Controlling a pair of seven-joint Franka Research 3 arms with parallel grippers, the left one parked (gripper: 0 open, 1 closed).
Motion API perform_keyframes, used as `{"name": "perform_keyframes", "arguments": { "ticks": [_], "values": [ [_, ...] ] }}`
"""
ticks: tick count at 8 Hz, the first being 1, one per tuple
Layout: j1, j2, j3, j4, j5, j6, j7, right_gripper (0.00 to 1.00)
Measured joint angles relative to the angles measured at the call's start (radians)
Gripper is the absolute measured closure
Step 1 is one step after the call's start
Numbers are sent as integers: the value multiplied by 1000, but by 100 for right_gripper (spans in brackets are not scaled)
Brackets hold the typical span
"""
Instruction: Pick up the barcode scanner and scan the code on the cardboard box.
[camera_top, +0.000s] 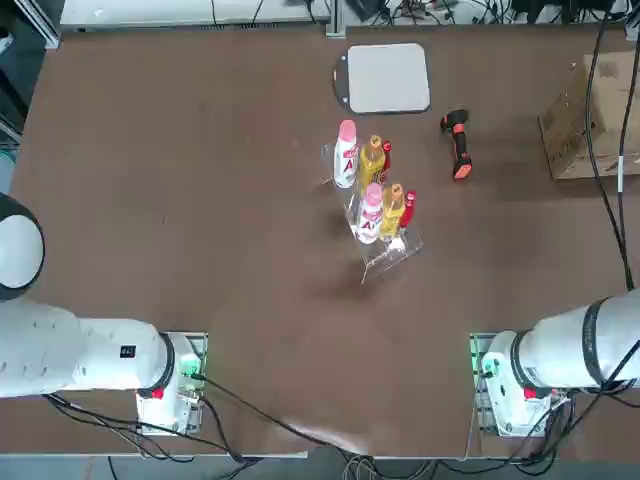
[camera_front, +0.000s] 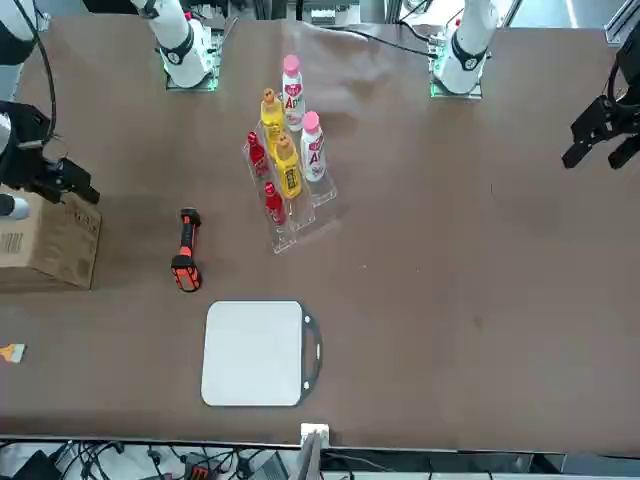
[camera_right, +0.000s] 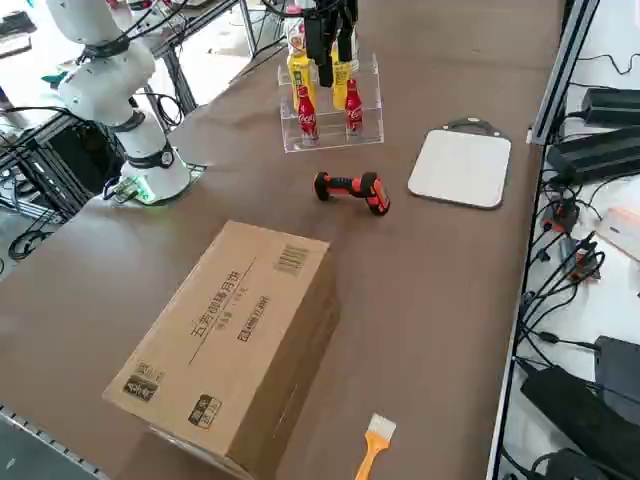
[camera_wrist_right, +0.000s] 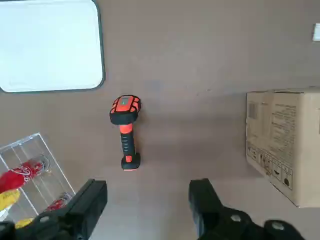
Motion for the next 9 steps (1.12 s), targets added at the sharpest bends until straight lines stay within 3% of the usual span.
{"name": "perform_keyframes", "arguments": {
  "ticks": [9],
  "values": [
    [0, 41, 3, -20, 0, -7, 0, 0]
  ]
}}
